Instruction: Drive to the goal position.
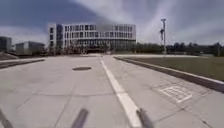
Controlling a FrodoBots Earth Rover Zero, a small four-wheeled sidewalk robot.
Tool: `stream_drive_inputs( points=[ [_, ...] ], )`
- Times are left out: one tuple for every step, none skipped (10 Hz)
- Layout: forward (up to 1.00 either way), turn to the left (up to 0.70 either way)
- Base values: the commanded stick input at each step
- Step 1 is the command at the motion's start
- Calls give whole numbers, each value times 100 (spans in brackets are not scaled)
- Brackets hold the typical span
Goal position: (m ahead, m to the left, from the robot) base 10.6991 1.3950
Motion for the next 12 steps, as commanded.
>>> stream_drive_inputs(
  points=[
    [100,0],
    [100,0],
    [100,0],
    [100,0],
    [100,0],
    [100,0],
    [100,0],
    [100,0],
    [100,0],
    [100,0],
    [100,0],
    [100,-3]
  ],
)
